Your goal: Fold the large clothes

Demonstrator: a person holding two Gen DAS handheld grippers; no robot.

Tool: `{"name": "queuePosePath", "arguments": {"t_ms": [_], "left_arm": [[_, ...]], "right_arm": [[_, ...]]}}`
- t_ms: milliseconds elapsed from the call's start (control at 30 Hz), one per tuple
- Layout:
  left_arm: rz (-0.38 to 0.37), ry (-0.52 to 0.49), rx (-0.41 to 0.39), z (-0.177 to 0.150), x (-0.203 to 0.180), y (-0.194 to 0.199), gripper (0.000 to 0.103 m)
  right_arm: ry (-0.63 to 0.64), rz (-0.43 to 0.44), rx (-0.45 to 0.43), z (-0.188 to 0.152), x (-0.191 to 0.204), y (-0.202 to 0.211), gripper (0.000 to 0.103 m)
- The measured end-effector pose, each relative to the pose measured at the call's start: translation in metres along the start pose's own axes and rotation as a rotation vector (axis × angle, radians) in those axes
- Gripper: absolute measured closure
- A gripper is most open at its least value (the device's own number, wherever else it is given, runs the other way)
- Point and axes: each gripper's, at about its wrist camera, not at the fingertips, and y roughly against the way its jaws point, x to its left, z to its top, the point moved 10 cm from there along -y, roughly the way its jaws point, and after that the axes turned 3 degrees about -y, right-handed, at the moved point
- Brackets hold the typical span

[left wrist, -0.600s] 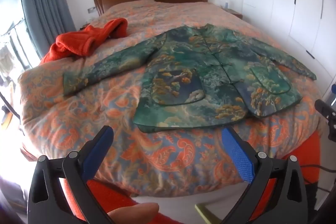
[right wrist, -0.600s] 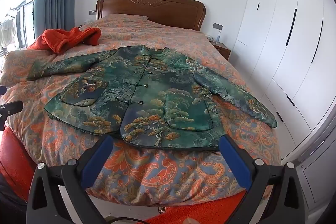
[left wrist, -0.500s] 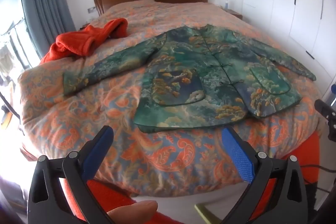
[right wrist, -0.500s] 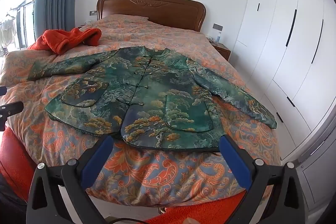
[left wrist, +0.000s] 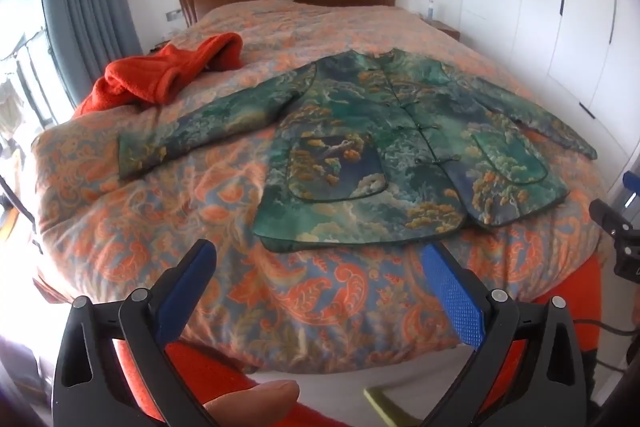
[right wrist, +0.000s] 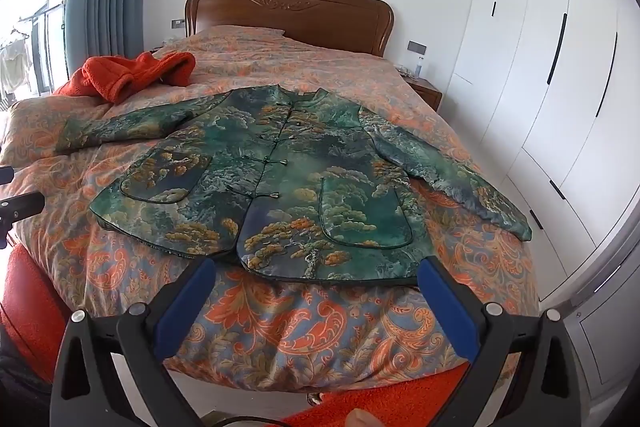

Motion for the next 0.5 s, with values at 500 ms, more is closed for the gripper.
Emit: {"name": "queuePosePath", "arguments": {"t_ms": [500], "left_arm": [[-0.017, 0.008, 0.001, 0.0023, 0.0001, 0.0027, 0.000]], "right_arm": [[-0.018, 0.014, 0.010, -0.0019, 0.0051, -0.0007, 0.000]]}}
